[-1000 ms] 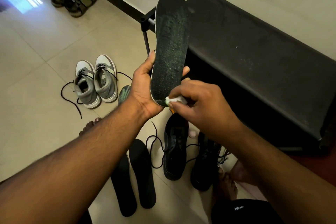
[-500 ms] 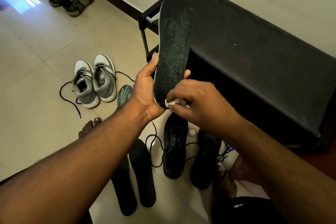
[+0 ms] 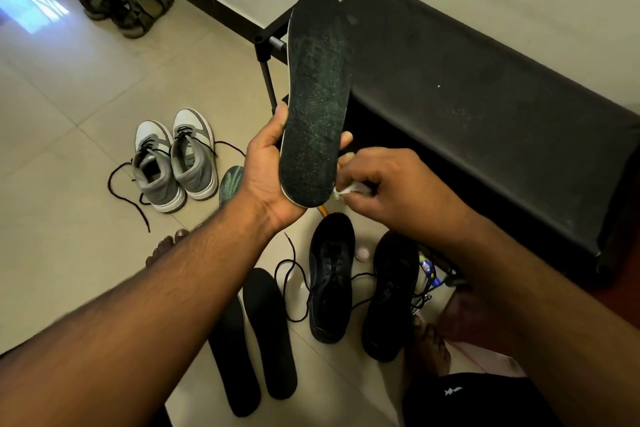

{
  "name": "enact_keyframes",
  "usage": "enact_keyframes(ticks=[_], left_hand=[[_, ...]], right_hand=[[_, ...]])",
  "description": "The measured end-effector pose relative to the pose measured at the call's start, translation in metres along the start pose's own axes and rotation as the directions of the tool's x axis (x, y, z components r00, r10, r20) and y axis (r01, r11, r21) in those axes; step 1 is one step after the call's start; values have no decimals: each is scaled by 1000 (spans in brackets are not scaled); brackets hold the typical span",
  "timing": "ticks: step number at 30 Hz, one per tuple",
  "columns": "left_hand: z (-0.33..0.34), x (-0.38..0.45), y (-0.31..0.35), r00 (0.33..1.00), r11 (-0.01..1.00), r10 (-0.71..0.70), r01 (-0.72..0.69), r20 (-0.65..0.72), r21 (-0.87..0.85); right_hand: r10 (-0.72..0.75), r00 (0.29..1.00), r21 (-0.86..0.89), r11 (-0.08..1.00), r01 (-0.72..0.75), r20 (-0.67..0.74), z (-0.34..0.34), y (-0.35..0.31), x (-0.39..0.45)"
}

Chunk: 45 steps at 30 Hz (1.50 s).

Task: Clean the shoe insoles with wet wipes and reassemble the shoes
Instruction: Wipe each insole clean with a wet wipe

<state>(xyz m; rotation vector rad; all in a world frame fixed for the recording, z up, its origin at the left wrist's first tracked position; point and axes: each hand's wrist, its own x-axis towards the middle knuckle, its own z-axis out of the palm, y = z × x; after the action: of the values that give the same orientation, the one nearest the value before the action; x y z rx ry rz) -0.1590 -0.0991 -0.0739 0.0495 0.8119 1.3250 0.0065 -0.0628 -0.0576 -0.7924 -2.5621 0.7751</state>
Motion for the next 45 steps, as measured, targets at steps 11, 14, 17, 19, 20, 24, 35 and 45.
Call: enact_keyframes(ticks=[11, 14, 17, 19, 20, 24, 35, 45], left_hand=[[14, -42, 22, 985, 980, 165, -169, 41, 107], [9, -68, 28, 981, 976, 177, -186, 82, 116], [5, -83, 26, 985, 971, 151, -164, 89, 174], [1, -83, 21, 985, 969, 159, -169, 70, 182], [0, -81, 18, 984, 970, 169, -177, 59, 168], [-4, -59, 15, 986, 979, 162, -166, 48, 119], [-4, -35, 17, 987, 985, 142, -148, 75, 83], [-14, -31, 10, 989, 986, 145, -146, 21, 78]], right_hand=[[507, 854, 822, 531, -207, -112, -25, -47, -10], [610, 786, 906, 269, -326, 102, -19, -60, -23], [581, 764, 884, 156, -441, 279, -5, -69, -34], [546, 774, 888, 111, -446, 320, 3, -71, -37], [538, 775, 893, 86, -442, 332, 4, -72, -36], [519, 789, 906, 65, -419, 328, 9, -62, -20], [608, 774, 856, 294, -426, 177, 22, -49, -2], [586, 807, 766, 485, -422, 74, 22, -60, -2]])
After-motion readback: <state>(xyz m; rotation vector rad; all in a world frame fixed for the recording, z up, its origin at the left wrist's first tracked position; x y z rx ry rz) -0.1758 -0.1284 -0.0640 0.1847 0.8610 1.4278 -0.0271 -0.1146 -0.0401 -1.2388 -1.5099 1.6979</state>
